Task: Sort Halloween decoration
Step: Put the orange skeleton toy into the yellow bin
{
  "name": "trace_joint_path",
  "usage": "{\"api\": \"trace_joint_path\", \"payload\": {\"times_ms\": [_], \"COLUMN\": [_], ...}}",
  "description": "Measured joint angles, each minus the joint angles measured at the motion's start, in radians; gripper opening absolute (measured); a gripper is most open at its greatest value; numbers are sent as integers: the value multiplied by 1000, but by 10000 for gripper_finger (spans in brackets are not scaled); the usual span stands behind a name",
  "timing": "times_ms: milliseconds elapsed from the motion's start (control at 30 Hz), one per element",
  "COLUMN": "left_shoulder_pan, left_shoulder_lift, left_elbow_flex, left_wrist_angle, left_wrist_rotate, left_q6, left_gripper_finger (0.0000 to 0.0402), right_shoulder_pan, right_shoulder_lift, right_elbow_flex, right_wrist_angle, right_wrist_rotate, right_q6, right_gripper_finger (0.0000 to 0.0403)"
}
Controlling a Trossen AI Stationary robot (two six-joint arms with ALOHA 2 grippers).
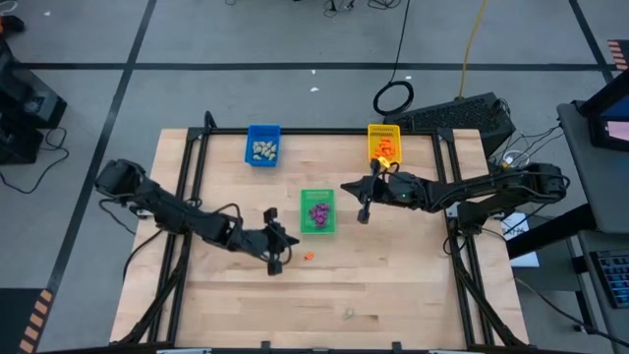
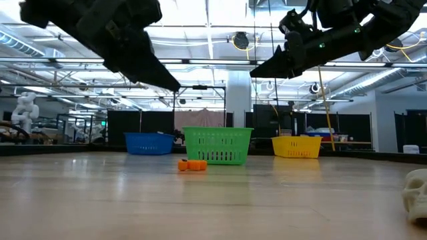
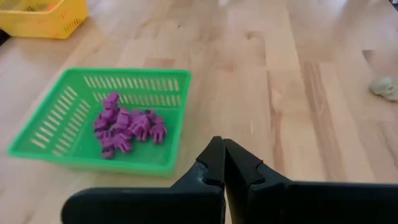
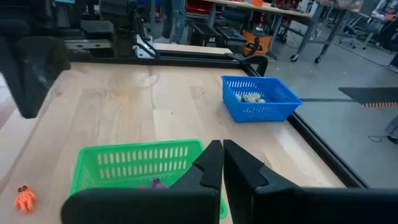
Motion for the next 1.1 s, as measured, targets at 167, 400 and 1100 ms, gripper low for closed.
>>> {"api": "trace_joint_path", "payload": {"times_ms": [167,400,1100], "left_shoulder_pan": [-49,-75,-66], "left_shoulder_lift": [32,76,243], "left_elbow_flex": [22,35,35], "left_wrist_angle": [-2,0,63], "left_wrist_rotate": [-50,-61,-147], "left_q6": [-70,-164,-259], "left_gripper_finger": [8,74,130], "right_shoulder_pan": [0,0,0], "right_shoulder_lift": [0,0,0], "right_elbow_flex": [0,0,0], "right_wrist_angle": [-10,-12,-20], "right_wrist_rotate": [0,1,0], "right_q6": [2,3,10], "right_gripper_finger": [0,0,0]}}
